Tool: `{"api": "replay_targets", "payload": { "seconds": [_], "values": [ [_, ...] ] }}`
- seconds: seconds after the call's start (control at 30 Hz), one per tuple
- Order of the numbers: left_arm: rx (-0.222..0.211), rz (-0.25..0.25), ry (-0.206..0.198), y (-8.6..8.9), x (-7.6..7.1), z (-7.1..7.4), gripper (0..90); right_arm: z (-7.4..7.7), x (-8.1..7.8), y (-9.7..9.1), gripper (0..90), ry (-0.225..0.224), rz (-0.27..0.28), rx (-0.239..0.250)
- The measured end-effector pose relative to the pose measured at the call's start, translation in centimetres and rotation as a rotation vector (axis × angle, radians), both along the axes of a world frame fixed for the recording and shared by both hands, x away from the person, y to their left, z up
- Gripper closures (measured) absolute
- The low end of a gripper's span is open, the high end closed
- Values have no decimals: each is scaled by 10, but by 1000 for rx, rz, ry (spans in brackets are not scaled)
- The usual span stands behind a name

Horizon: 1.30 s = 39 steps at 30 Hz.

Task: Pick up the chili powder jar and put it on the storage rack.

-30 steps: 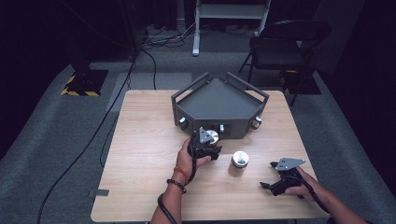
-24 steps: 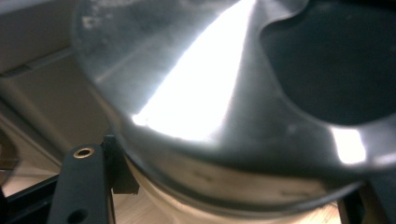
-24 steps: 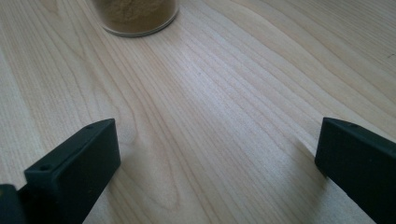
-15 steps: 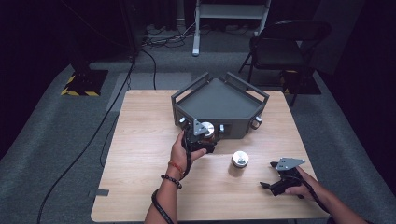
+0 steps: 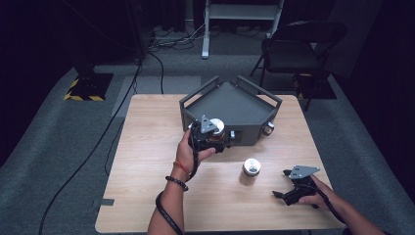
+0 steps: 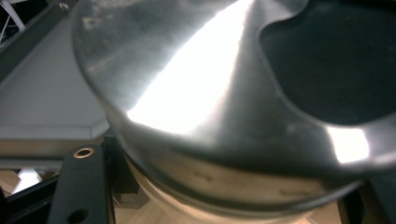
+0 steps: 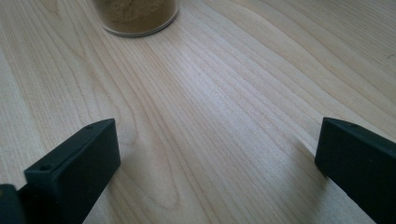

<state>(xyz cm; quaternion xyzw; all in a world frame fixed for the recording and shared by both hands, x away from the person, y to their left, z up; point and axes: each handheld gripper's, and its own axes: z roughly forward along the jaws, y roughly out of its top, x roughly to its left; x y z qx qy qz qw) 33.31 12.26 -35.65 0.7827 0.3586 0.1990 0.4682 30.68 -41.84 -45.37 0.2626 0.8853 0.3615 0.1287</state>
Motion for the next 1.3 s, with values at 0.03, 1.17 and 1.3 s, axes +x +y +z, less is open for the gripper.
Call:
{"api": "replay_targets", "payload": {
  "seconds": [0.03,1.17,1.3],
  "values": [
    [-3,1,-3,0,0,2,312,0,0,0,0,0,0,0],
    [29,65,-43,-26,49,56,312,0,-1,0,0,-1,-5,2],
    [50,80,-39,-32,59,58,312,0,-1,0,0,-1,-6,2]
  ]
}}
